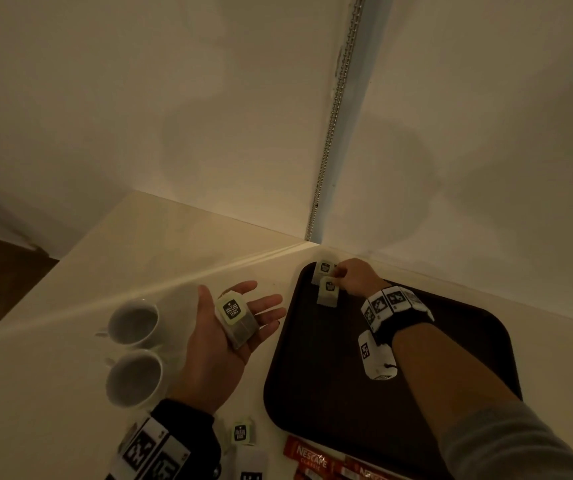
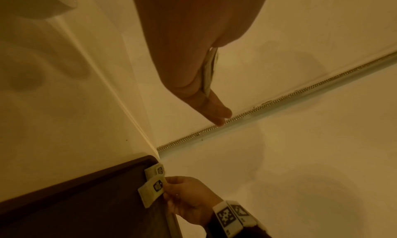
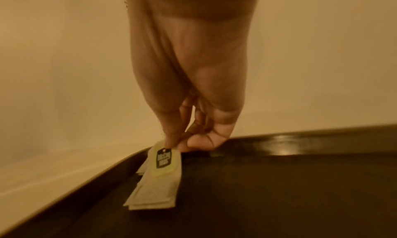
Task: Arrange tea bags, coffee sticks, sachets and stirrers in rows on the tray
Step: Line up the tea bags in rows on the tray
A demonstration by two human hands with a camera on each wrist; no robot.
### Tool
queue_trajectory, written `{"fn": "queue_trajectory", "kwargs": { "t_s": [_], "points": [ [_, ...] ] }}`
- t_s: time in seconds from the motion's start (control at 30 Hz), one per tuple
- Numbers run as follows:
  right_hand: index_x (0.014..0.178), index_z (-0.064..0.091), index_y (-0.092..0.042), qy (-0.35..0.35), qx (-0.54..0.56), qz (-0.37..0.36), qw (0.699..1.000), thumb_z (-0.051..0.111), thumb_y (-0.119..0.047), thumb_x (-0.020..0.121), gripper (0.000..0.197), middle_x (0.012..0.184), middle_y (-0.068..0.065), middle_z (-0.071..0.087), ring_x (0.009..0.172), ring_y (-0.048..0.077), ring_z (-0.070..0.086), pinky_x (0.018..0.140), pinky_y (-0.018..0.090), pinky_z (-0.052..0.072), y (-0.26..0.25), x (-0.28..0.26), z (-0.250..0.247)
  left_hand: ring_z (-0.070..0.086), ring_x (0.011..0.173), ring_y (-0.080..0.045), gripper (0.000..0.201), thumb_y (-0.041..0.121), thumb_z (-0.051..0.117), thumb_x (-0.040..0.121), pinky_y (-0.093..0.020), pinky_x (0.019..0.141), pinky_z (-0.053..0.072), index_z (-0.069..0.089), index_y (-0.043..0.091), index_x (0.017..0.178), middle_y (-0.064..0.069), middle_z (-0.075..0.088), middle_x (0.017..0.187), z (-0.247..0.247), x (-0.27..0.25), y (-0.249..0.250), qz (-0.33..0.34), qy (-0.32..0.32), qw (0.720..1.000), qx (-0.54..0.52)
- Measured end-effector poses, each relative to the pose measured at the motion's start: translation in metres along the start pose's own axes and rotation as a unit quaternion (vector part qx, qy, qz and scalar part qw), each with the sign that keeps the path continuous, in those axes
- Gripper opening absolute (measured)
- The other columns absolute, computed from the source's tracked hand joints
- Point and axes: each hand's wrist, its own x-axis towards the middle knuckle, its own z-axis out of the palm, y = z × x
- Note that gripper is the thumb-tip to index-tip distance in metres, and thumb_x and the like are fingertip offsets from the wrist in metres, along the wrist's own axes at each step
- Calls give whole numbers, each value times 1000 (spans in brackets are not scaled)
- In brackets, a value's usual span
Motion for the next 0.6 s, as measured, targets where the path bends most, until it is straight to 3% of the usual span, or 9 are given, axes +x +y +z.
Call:
{"fn": "queue_trajectory", "kwargs": {
  "t_s": [0.1,0.23,0.6],
  "points": [
    [107,69,-5,43,-35,14,998,60,-16,91,22,116,10,65,107,23,59,83,23,40,6,2,-8,71,81,-31,72,66,17,89,-29,60,58,61,10,106,-23,71,98,1,1,-2,-4,0,1000,-2],
    [104,70,-4,110,-22,46,993,58,-7,89,19,113,12,67,106,25,60,89,29,45,11,7,-9,71,83,-32,72,67,18,89,-30,62,58,61,11,107,-24,70,100,1,2,-4,-9,-3,1000,4],
    [100,68,-3,144,1,69,987,51,-2,89,20,113,15,64,107,29,58,90,33,46,17,22,-3,71,84,-33,77,69,12,87,-32,59,58,58,13,113,-23,70,103,-1,3,-3,-31,-24,999,33]
  ]
}}
